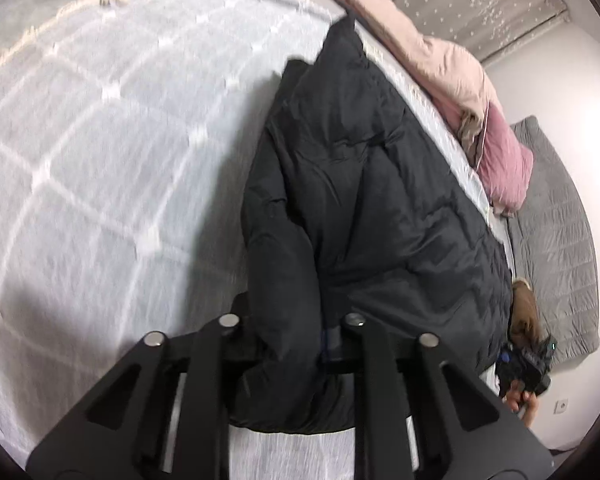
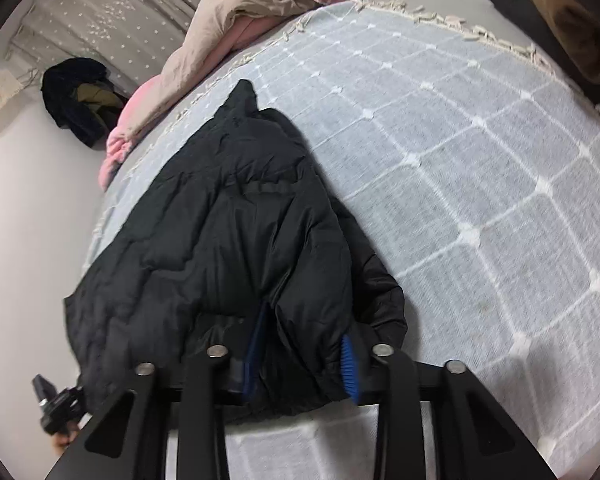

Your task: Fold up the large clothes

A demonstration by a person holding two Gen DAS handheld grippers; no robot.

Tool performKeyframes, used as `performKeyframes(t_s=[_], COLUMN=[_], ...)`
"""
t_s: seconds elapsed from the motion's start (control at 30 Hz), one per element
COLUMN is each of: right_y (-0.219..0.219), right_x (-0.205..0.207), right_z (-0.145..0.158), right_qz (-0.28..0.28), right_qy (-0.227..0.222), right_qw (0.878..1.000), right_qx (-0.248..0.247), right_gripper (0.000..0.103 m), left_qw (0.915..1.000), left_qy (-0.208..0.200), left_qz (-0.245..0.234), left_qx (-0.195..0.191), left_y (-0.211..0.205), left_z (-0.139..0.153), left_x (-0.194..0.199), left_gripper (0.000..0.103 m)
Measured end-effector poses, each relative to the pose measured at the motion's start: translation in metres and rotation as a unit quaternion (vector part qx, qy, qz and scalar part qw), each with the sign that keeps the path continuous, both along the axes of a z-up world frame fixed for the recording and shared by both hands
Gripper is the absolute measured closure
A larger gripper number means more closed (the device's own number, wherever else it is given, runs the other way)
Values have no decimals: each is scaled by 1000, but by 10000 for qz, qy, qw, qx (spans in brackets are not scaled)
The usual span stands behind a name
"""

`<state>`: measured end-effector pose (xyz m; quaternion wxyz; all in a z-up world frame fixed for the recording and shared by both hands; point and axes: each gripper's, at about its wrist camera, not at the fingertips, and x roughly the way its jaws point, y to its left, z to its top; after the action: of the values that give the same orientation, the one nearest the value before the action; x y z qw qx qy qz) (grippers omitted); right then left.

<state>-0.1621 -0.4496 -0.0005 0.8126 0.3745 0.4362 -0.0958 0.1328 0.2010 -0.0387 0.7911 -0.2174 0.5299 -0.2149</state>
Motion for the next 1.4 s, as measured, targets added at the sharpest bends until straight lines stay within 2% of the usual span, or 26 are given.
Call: performKeyframes(t_s=[0.07,0.13,0.17,0.23,0.27,0.37,0.43,0.5,0.6,0.63,0.67,0.77,0.93,1.13,1.23,1.33,1.4], right_y=[7,20,29,47,53,66,70,74,77,80,83,94,116,141,152,164,171], right_x=[-4,-4,-4,-3,-3,-2,-7,-12,-20,-21,-20,-9,8,29,41,56,64], right_z=[4,10,12,14,16,29,44,60,76,80,83,84,81,76,72,66,63], right_qz=[52,202,289,348,320,198,-96,-425,-606,-601,-567,-365,14,304,438,589,657], right_qy=[0,66,122,309,366,461,450,353,54,-47,-124,-203,-175,-200,-194,-170,-178], right_qw=[9999,9998,9994,9969,9951,9853,9731,9574,9512,9523,9538,9560,9565,9536,9543,9562,9583], right_qx=[108,-1,-139,-640,-861,-1635,-2258,-2833,-3025,-2991,-2947,-2903,-2911,-2990,-2951,-2862,-2776], right_gripper=[75,75,75,73,73,67,56,47,38,36,35,33,32,32,32,32,32], left_qw=[9995,9973,9950,9923,9906,9879,9865,9865,9887,9889,9884,9872,9913,9947,9951,9924,9902], left_qy=[-288,-658,-843,-890,-891,-1051,-1191,-1148,-1002,-942,-902,-904,-403,219,488,669,701], left_qz=[137,315,435,572,641,537,441,405,363,385,472,725,1077,870,856,786,821], left_qx=[33,124,316,648,816,1007,1039,1093,1058,1078,1124,1097,637,494,17,-673,-887], left_y=[1,2,0,-5,-9,-21,-24,-19,-16,-15,-13,-1,29,34,34,25,19], left_z=[8,16,19,22,25,42,53,60,64,63,65,72,68,41,19,-3,-16], left_x=[11,21,22,27,25,13,0,-7,-24,-23,-26,-33,-39,-43,-41,-35,-29], left_gripper=[86,86,84,77,73,38,32,21,17,12,1,0,0,0,1,1,2])
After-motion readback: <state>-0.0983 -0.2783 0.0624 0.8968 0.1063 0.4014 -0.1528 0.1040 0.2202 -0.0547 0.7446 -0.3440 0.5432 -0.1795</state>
